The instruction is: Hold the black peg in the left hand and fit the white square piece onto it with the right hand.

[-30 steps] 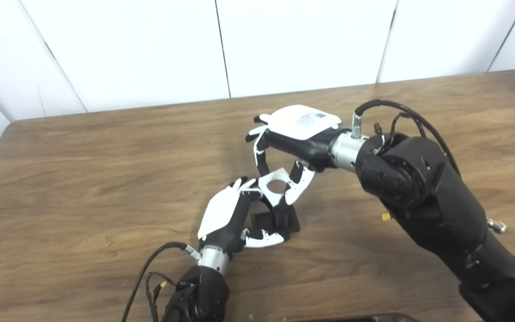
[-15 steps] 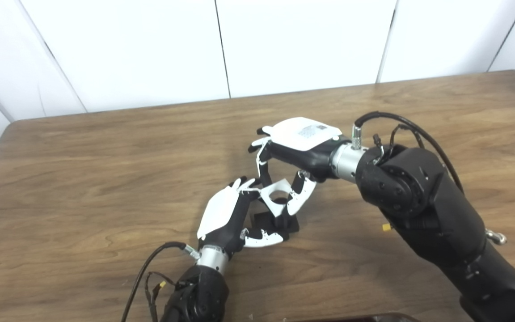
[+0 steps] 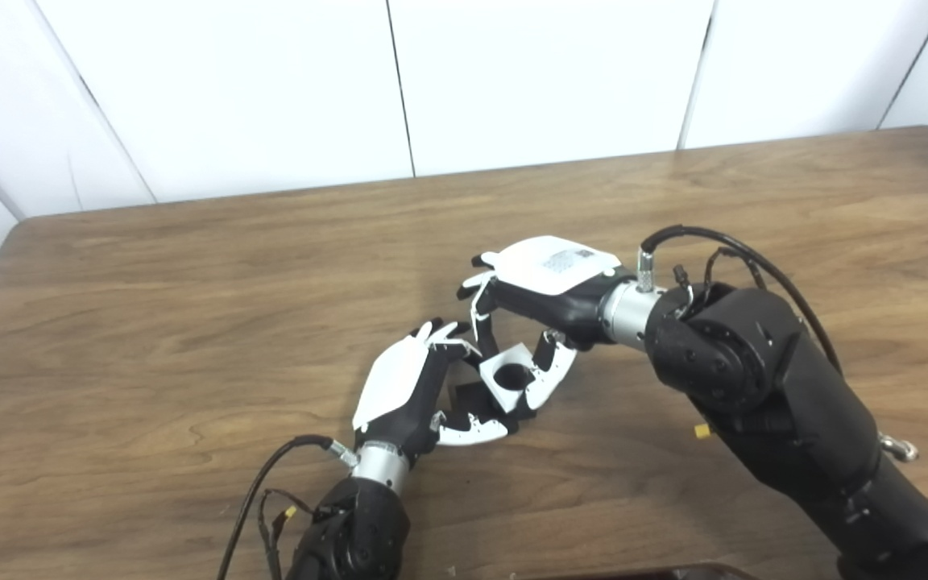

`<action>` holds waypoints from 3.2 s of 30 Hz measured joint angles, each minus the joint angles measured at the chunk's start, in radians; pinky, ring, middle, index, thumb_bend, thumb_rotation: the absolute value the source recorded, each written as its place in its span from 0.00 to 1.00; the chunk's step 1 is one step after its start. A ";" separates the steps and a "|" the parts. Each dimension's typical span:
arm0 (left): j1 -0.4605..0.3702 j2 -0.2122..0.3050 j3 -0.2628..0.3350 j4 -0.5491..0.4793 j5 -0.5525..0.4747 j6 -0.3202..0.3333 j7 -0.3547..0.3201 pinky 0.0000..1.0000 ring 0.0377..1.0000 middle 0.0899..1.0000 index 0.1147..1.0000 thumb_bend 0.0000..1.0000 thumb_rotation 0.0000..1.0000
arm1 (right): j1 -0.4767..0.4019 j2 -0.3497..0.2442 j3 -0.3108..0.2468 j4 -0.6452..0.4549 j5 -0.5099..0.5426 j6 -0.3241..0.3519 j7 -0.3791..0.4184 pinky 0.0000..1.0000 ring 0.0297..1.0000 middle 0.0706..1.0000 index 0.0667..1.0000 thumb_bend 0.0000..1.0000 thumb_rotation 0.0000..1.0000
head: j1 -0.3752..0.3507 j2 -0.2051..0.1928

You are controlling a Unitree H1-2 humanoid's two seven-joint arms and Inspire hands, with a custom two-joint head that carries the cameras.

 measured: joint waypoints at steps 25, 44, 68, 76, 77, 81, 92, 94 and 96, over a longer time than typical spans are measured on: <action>0.001 0.001 -0.001 -0.002 0.000 0.002 -0.001 1.00 1.00 0.91 0.42 0.51 0.08 | 0.004 0.044 -0.004 0.031 -0.006 -0.017 -0.035 0.97 1.00 0.87 0.45 0.52 0.14 | -0.003 0.002; 0.002 0.000 -0.001 -0.002 0.000 0.002 0.001 1.00 1.00 0.91 0.42 0.51 0.08 | 0.000 0.048 -0.022 0.070 -0.016 -0.034 -0.058 0.98 1.00 0.88 0.45 0.53 0.14 | -0.003 0.003; 0.000 0.002 0.000 -0.003 0.001 0.006 -0.005 1.00 1.00 0.91 0.42 0.51 0.08 | -0.001 0.031 -0.034 0.081 -0.010 -0.041 -0.069 0.97 1.00 0.87 0.45 0.53 0.14 | -0.006 0.009; -0.001 0.002 -0.001 -0.003 0.001 0.006 -0.004 1.00 1.00 0.91 0.42 0.51 0.08 | 0.001 0.031 -0.034 0.081 -0.010 -0.041 -0.070 0.93 1.00 0.87 0.45 0.53 0.14 | -0.002 0.011; -0.001 0.002 -0.001 -0.003 0.002 0.007 -0.005 1.00 1.00 0.91 0.42 0.51 0.08 | 0.001 0.031 -0.034 0.081 -0.010 -0.041 -0.070 0.93 1.00 0.88 0.45 0.53 0.14 | -0.002 0.011; -0.002 0.002 -0.001 -0.003 0.002 0.009 -0.006 1.00 1.00 0.91 0.42 0.51 0.08 | 0.001 0.031 -0.034 0.081 -0.009 -0.040 -0.069 0.93 1.00 0.88 0.45 0.53 0.14 | -0.002 0.012; -0.006 0.002 -0.001 -0.002 0.002 0.012 -0.006 1.00 1.00 0.91 0.42 0.51 0.08 | 0.001 0.025 -0.032 0.075 0.007 -0.039 -0.056 0.94 1.00 0.87 0.45 0.53 0.14 | -0.003 0.020; -0.007 0.002 -0.001 -0.001 0.002 0.013 -0.006 1.00 1.00 0.91 0.42 0.51 0.08 | 0.001 0.024 -0.030 0.072 0.007 -0.038 -0.045 0.94 1.00 0.88 0.45 0.53 0.14 | -0.003 0.021; -0.010 0.002 -0.001 0.001 0.002 0.013 -0.006 1.00 1.00 0.91 0.42 0.51 0.08 | 0.004 0.024 -0.026 0.072 0.007 -0.036 -0.033 0.95 1.00 0.87 0.45 0.53 0.14 | -0.002 0.020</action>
